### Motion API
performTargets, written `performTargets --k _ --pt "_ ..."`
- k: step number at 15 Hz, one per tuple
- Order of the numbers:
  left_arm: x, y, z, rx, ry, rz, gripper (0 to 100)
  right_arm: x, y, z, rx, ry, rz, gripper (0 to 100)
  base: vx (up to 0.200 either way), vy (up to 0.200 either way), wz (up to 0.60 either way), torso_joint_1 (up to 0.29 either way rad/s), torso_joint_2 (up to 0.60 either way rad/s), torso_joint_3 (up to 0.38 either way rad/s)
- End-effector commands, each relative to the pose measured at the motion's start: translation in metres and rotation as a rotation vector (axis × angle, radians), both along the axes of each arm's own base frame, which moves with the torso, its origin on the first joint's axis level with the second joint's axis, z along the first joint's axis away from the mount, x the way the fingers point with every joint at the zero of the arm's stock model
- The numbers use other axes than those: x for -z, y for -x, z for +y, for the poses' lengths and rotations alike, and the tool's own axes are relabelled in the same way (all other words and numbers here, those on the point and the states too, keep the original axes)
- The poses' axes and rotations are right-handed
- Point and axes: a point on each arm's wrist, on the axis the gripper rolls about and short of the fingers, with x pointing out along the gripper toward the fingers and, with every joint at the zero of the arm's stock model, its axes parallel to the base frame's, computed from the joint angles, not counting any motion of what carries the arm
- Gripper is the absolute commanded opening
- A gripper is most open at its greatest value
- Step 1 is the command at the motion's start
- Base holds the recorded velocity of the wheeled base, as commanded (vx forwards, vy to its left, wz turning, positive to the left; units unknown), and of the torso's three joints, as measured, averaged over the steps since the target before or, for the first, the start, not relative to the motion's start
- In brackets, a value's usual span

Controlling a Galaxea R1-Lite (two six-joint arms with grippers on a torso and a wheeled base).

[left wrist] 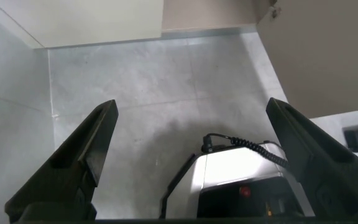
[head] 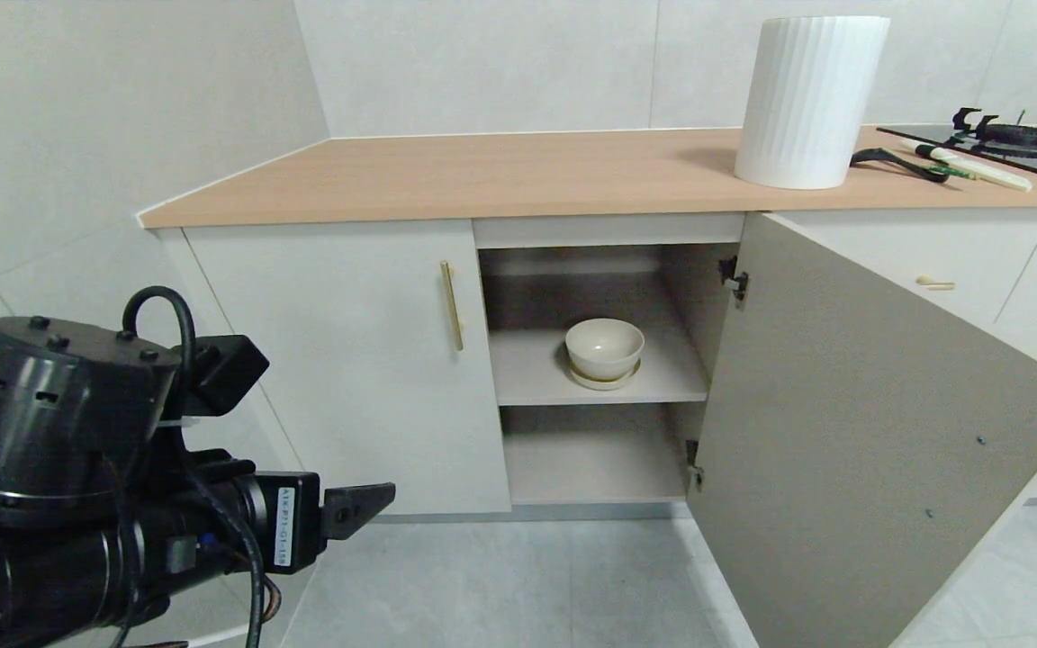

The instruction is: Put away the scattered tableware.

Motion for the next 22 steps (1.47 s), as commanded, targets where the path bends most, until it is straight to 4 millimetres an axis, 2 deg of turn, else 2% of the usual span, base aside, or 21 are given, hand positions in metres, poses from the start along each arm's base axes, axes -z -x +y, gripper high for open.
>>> performTargets --k 1,10,14,15,17,22 --pt "0.000 0.000 0.000 -0.001 0.000 0.000 100 -0.003 -0.003 -0.006 0.063 0.003 -0.015 100 0.000 0.000 0.00 0.000 0.00 0.000" --pt "0.001 -0.001 0.000 -0.001 -0.003 0.005 100 0.012 -0.059 -0.044 0.402 0.109 0.050 100 0.000 0.000 0.00 0.000 0.00 0.000" --pt "0.001 -0.001 0.000 -0.001 -0.002 0.004 100 0.020 -0.092 -0.053 0.465 0.084 -0.058 100 0.000 0.000 0.00 0.000 0.00 0.000" --pt "0.001 -0.001 0.000 -0.001 -0.002 0.004 100 0.020 -0.092 -0.053 0.465 0.084 -0.058 100 0.000 0.000 0.00 0.000 0.00 0.000" --pt "0.001 -0.001 0.000 -0.001 -0.003 0.005 100 0.029 -0.114 -0.058 0.487 0.059 -0.132 100 0.000 0.000 0.00 0.000 0.00 0.000" --pt "0.001 -0.001 0.000 -0.001 -0.002 0.004 100 0.026 -0.114 -0.055 0.411 -0.040 -0.158 100 0.000 0.000 0.00 0.000 0.00 0.000"
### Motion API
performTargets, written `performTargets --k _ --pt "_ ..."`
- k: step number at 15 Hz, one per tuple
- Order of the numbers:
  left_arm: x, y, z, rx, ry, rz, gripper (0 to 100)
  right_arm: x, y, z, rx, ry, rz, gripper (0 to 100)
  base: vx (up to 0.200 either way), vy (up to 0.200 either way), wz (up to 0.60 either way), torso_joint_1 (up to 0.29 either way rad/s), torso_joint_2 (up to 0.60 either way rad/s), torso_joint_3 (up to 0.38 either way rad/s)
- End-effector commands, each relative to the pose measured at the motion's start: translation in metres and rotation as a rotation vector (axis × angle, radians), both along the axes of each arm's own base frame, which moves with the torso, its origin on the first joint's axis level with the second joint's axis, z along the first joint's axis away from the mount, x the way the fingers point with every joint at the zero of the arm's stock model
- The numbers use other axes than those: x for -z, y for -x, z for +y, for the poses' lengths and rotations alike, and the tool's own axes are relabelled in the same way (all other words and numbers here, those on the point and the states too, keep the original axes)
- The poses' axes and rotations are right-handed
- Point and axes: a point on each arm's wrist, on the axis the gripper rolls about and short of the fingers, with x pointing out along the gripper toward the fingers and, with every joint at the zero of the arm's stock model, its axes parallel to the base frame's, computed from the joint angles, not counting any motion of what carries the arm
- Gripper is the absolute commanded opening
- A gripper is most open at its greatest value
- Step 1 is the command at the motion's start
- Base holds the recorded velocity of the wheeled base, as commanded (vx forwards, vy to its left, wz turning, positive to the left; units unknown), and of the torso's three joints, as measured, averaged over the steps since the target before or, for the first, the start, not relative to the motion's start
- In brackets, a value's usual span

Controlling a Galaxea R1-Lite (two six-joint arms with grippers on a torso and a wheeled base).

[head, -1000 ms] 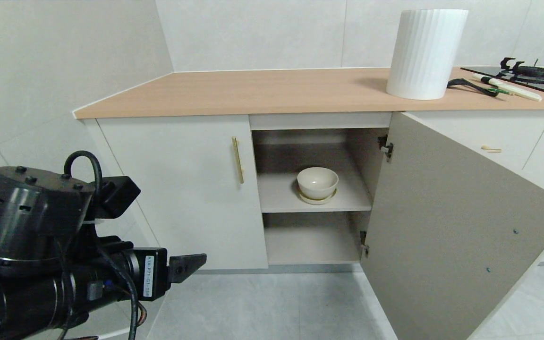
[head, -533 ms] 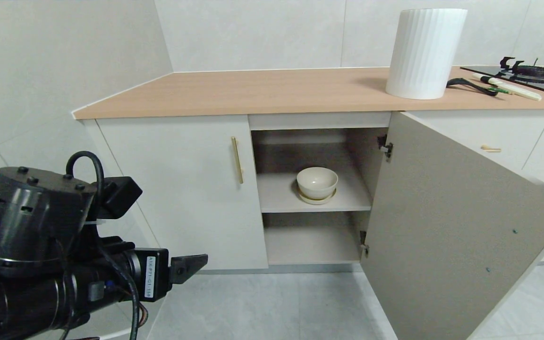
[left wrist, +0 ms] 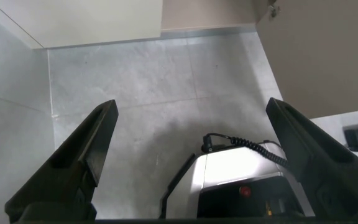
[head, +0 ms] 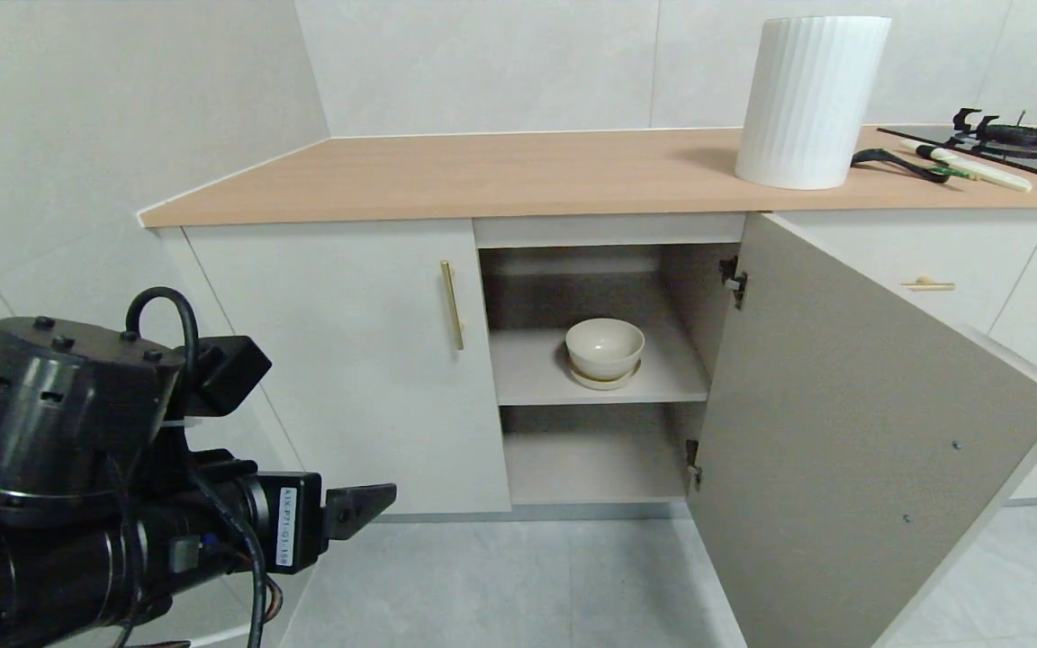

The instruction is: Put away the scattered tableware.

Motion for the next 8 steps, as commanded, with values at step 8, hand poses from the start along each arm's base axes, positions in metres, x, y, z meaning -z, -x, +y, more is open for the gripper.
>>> performTargets --k 8 --pt "0.000 0.000 0.000 0.000 0.001 -0.001 100 0.004 0.003 0.037 -0.139 -0.063 -0.005 100 0.000 0.000 0.00 0.000 0.00 0.000"
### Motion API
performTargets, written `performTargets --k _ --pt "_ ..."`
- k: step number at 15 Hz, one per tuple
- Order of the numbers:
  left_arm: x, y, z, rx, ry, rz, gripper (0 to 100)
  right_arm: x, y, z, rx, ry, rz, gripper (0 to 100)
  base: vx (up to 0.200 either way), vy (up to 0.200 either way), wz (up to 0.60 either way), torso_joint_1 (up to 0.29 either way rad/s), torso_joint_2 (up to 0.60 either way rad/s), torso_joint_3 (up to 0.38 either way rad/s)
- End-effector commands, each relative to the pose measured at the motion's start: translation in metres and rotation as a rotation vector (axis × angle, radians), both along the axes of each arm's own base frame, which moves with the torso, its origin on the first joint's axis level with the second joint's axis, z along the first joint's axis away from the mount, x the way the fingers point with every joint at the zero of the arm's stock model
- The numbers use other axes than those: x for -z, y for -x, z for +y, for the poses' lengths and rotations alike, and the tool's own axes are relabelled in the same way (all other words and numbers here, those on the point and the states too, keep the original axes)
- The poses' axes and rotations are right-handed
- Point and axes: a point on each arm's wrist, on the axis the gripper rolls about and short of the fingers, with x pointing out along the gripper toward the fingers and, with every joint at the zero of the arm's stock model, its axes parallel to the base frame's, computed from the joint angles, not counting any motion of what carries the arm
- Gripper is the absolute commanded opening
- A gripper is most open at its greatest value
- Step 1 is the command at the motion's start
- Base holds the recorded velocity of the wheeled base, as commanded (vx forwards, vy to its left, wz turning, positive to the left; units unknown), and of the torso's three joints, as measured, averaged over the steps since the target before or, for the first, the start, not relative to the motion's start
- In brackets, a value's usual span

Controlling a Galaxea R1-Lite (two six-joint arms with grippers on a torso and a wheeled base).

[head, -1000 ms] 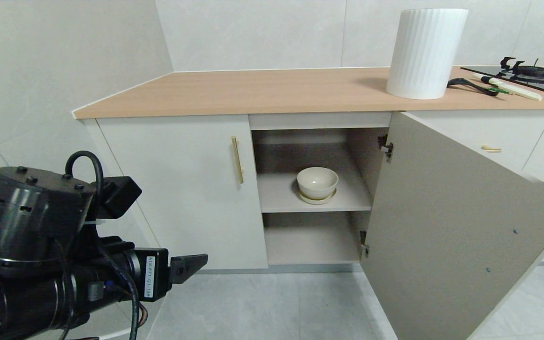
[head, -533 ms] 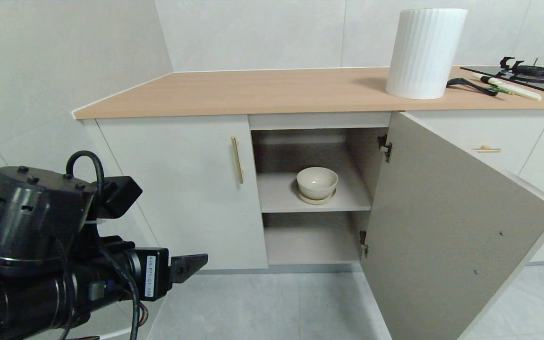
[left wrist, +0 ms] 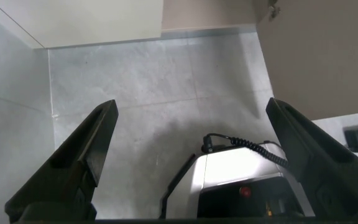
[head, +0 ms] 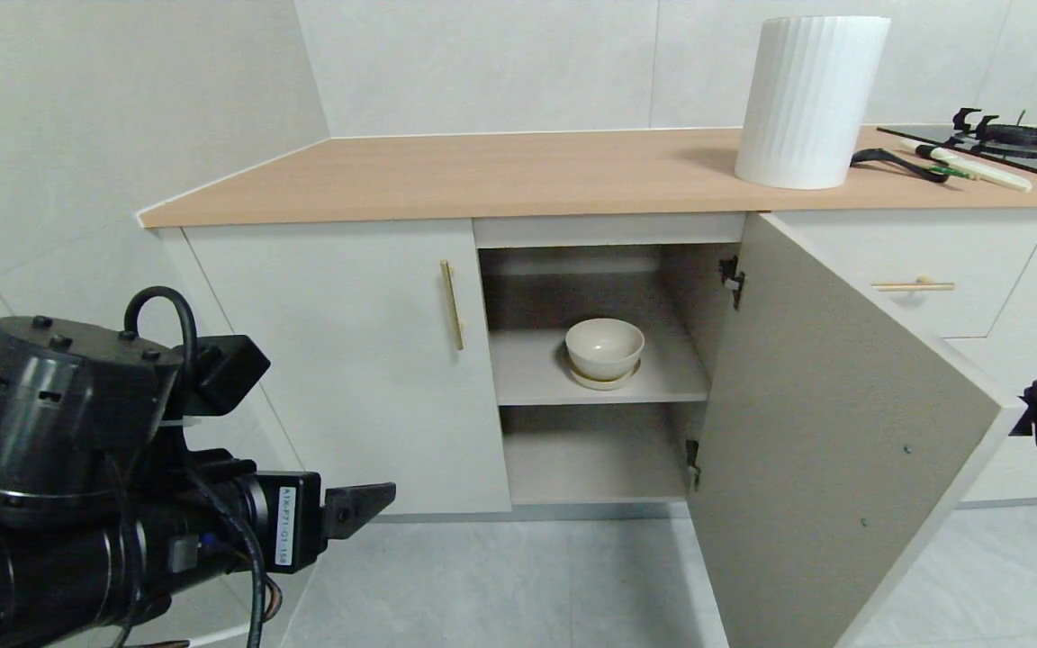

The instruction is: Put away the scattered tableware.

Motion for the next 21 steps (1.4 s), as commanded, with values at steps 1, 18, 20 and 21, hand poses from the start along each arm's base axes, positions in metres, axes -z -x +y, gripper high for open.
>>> performTargets --k 1,18,20,21 --pt "0.000 0.000 0.000 0.001 0.000 0.000 100 0.000 0.003 0.017 -0.058 -0.026 -0.008 100 0.000 0.000 0.00 0.000 0.00 0.000" --pt "-0.002 0.000 0.000 -0.002 0.011 -0.015 100 0.029 -0.093 0.133 -0.388 -0.199 -0.083 100 0.000 0.000 0.00 0.000 0.00 0.000" --pt "-0.002 0.000 0.000 -0.002 0.012 -0.016 100 0.039 -0.104 0.138 -0.387 -0.206 -0.077 100 0.000 0.000 0.00 0.000 0.00 0.000" --pt "-0.001 -0.001 0.000 -0.001 0.009 -0.014 100 0.048 -0.111 0.142 -0.394 -0.209 -0.069 100 0.000 0.000 0.00 0.000 0.00 0.000"
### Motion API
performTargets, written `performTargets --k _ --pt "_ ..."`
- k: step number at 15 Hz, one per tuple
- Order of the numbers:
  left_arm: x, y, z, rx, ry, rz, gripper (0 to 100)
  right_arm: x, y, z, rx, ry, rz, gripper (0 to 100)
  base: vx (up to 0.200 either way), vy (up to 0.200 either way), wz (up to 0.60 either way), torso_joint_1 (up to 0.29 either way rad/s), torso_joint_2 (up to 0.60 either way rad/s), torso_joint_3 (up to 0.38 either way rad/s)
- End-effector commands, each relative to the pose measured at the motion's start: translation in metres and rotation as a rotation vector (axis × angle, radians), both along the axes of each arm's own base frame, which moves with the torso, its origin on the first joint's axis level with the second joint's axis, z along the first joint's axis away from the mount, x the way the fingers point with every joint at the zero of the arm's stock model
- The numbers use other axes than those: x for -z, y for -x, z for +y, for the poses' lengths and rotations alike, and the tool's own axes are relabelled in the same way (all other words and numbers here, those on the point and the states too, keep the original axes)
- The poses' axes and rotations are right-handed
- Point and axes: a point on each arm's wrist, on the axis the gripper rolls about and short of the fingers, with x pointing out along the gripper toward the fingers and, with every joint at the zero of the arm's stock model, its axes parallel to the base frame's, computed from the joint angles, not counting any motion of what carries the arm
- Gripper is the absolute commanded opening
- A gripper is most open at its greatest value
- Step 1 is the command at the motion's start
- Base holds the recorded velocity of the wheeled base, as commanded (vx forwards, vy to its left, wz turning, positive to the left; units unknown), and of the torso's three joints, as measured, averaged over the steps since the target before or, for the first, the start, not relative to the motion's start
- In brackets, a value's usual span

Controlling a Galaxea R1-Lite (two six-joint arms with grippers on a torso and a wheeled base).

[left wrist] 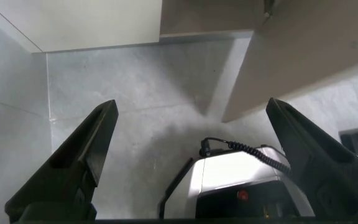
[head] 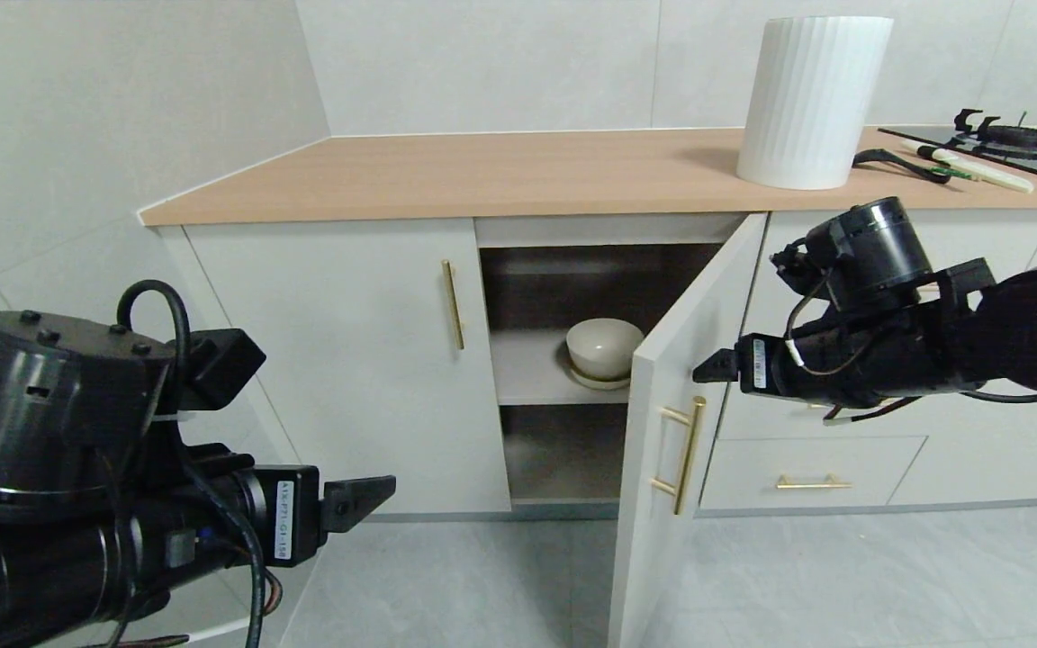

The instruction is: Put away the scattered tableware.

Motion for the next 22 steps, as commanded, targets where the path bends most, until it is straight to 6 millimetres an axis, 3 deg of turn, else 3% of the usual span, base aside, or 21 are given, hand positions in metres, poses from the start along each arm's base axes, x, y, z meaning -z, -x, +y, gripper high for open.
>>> performTargets --k 1,10,17,22 --pt "0.001 -0.001 0.000 0.000 -0.003 0.005 100 0.028 -0.018 0.009 -0.002 0.020 0.049 100 0.000 0.000 0.00 0.000 0.00 0.000" --pt "0.001 0.000 -0.001 0.001 -0.003 0.002 100 0.059 -0.042 0.022 0.028 -0.018 0.038 100 0.000 0.000 0.00 0.000 0.00 0.000" --pt "0.000 -0.002 -0.001 -0.003 0.001 0.001 100 0.058 -0.044 0.024 0.051 -0.061 0.034 100 0.171 0.000 0.00 0.002 0.00 0.003" --pt "0.001 -0.001 -0.001 -0.003 -0.001 0.003 100 0.055 -0.045 0.033 0.072 -0.139 0.004 100 0.000 0.000 0.00 0.000 0.00 0.000"
